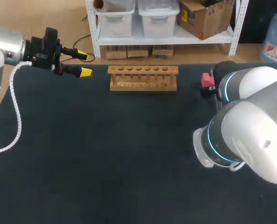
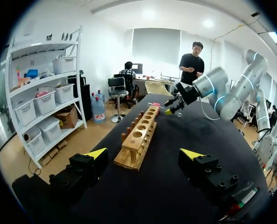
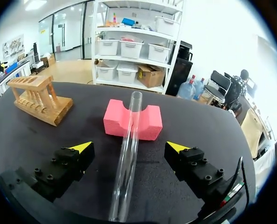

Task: Grasp the test tube, adjust it, and insert it.

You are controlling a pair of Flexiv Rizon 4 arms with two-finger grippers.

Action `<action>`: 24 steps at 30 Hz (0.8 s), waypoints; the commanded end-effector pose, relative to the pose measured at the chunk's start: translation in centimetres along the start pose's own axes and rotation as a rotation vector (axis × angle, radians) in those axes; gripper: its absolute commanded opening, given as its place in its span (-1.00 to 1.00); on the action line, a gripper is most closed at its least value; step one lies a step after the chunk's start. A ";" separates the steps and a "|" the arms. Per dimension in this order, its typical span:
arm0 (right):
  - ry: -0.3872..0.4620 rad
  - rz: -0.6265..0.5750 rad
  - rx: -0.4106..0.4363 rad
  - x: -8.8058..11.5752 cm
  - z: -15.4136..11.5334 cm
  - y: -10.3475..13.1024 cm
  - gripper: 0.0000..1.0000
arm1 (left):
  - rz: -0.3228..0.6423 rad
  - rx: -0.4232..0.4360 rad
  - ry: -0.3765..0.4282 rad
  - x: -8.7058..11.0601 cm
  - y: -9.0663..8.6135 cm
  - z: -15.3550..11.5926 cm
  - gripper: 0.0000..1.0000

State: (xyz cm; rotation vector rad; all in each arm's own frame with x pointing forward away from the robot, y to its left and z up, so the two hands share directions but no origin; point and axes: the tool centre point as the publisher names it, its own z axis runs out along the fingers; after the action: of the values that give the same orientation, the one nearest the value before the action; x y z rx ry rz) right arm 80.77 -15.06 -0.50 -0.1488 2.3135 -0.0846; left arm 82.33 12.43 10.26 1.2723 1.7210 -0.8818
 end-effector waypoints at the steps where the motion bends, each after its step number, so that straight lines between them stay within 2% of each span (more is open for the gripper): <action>1: 0.013 -0.003 -0.030 -0.2 0.5 -0.4 1.00 | 0.001 -0.001 -0.002 0.1 -0.1 0.0 1.00; 24: 0.028 0.006 -0.069 0.3 1.6 -0.4 1.00 | 0.001 -0.001 -0.002 0.1 -0.1 0.0 1.00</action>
State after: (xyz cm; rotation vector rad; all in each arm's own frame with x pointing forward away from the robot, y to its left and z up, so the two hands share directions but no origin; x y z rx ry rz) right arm 81.67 -15.27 -1.64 -0.1680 2.3450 -0.0267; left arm 82.32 12.43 10.27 1.2723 1.7210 -0.8818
